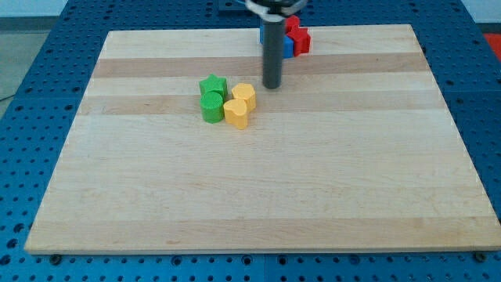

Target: Nudge the green star left a bit

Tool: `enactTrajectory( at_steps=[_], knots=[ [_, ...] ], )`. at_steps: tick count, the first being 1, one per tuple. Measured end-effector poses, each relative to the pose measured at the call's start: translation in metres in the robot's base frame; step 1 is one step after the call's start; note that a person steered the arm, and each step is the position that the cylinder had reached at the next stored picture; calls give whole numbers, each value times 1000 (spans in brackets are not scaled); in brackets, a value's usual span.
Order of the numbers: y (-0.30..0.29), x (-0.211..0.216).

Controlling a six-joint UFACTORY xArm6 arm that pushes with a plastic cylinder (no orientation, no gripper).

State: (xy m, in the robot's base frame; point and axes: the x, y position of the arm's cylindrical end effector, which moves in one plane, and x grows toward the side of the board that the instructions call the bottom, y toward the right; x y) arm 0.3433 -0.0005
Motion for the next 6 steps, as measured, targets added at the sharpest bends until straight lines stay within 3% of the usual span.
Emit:
enactTrajectory(
  at_steps=[3, 6],
  knots=[
    [-105, -16],
    [-86, -19]
  ],
)
